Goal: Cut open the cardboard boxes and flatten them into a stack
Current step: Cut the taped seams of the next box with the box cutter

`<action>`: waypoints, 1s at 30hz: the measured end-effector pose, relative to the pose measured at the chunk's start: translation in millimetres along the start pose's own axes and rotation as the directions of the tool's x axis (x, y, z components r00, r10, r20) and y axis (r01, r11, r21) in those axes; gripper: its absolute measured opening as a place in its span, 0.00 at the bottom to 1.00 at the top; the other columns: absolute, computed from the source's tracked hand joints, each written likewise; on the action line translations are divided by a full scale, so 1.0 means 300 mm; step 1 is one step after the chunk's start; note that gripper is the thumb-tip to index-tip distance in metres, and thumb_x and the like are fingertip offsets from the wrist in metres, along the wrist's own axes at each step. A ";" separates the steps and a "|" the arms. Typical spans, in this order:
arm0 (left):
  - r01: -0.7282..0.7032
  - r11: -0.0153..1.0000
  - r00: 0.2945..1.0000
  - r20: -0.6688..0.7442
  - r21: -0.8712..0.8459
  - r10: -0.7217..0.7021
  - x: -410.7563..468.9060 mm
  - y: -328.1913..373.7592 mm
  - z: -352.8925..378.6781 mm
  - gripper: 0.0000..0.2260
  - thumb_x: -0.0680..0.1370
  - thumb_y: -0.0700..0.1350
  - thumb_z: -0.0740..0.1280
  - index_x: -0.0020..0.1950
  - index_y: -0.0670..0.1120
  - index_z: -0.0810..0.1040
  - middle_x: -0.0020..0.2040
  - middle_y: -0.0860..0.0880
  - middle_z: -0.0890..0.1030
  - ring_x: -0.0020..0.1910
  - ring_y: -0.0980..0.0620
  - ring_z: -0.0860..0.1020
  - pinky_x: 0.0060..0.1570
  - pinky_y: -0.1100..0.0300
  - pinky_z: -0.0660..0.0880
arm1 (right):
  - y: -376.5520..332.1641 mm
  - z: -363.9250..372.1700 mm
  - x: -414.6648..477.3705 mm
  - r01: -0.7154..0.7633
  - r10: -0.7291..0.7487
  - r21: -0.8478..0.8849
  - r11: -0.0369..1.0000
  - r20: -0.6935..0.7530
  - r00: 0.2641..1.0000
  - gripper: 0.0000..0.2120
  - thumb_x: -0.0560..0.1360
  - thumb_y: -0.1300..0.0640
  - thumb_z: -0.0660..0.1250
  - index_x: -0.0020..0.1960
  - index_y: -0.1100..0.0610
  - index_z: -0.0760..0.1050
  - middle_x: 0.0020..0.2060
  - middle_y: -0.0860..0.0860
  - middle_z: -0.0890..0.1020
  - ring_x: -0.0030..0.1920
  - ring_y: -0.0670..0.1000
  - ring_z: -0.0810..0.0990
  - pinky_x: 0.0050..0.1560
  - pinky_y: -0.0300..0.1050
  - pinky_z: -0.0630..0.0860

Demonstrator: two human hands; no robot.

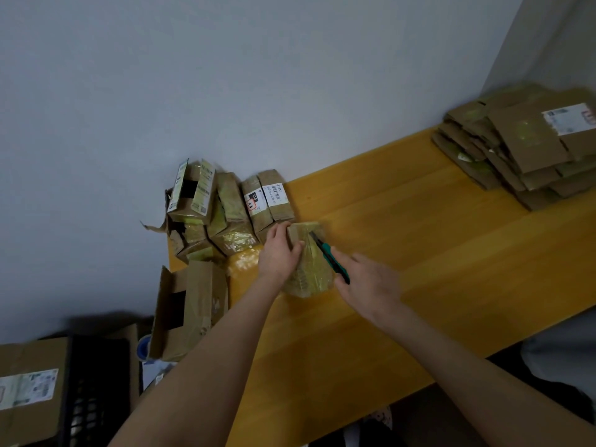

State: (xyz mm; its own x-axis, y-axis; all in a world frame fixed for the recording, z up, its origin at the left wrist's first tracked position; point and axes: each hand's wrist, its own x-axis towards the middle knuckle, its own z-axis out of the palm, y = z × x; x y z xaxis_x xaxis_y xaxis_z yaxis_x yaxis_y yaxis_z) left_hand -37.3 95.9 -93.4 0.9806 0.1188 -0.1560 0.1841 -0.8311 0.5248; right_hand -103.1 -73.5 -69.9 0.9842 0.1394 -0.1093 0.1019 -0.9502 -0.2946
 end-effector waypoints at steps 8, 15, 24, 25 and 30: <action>0.033 0.999 0.999 -0.033 -0.041 -0.035 -0.003 -0.010 0.001 0.24 0.80 0.50 0.64 0.74 0.45 0.63 0.71 0.44 0.68 0.66 0.44 0.71 0.63 0.48 0.70 | -0.034 -0.002 -0.002 0.021 -0.020 -0.091 0.996 0.015 1.000 0.25 0.81 0.47 0.54 0.77 0.45 0.55 0.42 0.46 0.68 0.32 0.48 0.67 0.28 0.41 0.61; 0.038 0.999 0.999 -0.033 -0.029 -0.039 -0.001 -0.006 0.004 0.25 0.80 0.50 0.64 0.75 0.46 0.63 0.72 0.44 0.67 0.67 0.43 0.70 0.63 0.47 0.70 | -0.053 -0.013 0.008 0.000 0.007 -0.135 0.991 0.051 0.999 0.26 0.81 0.47 0.54 0.77 0.46 0.53 0.44 0.48 0.69 0.34 0.49 0.69 0.32 0.43 0.66; 0.046 0.999 0.999 -0.030 -0.016 -0.046 -0.003 0.005 0.018 0.24 0.80 0.50 0.63 0.74 0.46 0.63 0.72 0.44 0.67 0.66 0.43 0.71 0.62 0.47 0.70 | -0.061 -0.036 0.027 0.050 -0.021 -0.192 0.980 0.149 0.989 0.22 0.80 0.48 0.57 0.73 0.46 0.62 0.43 0.50 0.77 0.36 0.52 0.72 0.30 0.44 0.64; 0.070 0.997 0.997 -0.037 -0.025 -0.071 0.002 0.001 0.016 0.24 0.80 0.50 0.63 0.74 0.46 0.63 0.72 0.44 0.67 0.66 0.43 0.71 0.62 0.48 0.70 | -0.064 -0.032 0.016 0.058 -0.023 -0.188 0.980 0.181 0.983 0.19 0.79 0.48 0.58 0.70 0.47 0.66 0.41 0.49 0.77 0.36 0.53 0.74 0.30 0.43 0.64; 0.083 0.995 0.996 -0.027 -0.052 -0.084 0.024 -0.021 0.006 0.23 0.80 0.49 0.64 0.72 0.45 0.65 0.69 0.43 0.70 0.64 0.42 0.72 0.60 0.49 0.71 | -0.048 0.015 -0.039 0.065 -0.030 -0.120 0.991 0.273 0.961 0.18 0.78 0.48 0.60 0.68 0.48 0.68 0.38 0.49 0.77 0.37 0.53 0.77 0.31 0.43 0.69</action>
State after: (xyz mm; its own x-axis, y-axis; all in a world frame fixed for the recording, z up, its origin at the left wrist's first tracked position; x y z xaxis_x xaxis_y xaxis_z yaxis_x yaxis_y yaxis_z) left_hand -31.4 100.9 -99.4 0.9630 0.2034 -0.1767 0.2681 -0.7888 0.5532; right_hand -116.7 -60.3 -68.7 0.9036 0.2388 -0.3557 0.1826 -0.9657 -0.1845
